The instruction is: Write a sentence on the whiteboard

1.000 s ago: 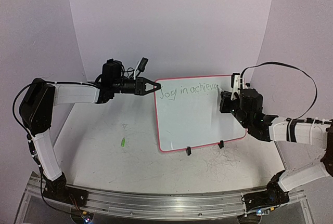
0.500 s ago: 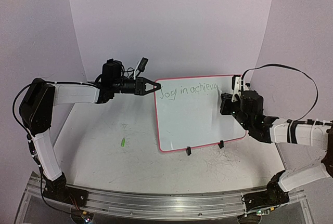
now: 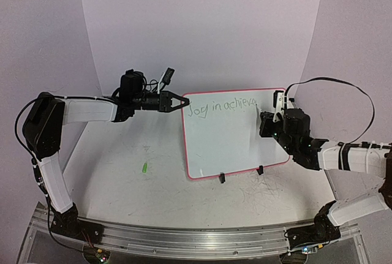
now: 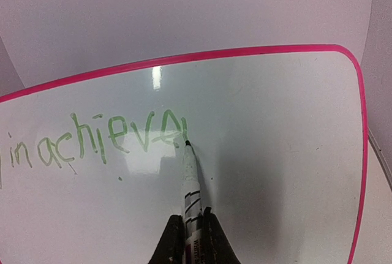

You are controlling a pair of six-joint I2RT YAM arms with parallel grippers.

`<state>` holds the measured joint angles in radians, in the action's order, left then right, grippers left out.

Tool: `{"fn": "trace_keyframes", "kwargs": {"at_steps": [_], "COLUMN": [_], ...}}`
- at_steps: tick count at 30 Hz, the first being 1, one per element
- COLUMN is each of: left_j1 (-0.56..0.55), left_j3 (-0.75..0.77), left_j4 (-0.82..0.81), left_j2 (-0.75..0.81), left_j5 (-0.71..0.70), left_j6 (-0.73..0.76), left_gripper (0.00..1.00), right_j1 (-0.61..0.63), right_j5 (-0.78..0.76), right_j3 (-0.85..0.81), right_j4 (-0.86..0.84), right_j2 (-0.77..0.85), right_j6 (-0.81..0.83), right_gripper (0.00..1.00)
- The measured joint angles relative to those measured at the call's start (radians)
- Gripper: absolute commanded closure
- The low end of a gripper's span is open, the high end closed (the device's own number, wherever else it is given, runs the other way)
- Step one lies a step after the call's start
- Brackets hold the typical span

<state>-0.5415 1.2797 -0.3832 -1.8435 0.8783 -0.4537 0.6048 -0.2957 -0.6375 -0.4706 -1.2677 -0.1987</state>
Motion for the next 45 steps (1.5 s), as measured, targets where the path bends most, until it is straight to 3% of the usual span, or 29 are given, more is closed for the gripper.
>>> {"fn": "trace_keyframes", "kwargs": {"at_steps": [45], "left_j1": [0.0], "left_j3": [0.0], "left_j4": [0.0], "left_j2": [0.0], "left_j5": [0.0], "left_j6": [0.001], "left_gripper": [1.0], "right_j1": [-0.003], "right_j5": [-0.052], "right_j3": [-0.047], "right_j4": [0.01], "right_j2": [-0.022], "right_j6": [0.001], "right_gripper": [1.0]}}
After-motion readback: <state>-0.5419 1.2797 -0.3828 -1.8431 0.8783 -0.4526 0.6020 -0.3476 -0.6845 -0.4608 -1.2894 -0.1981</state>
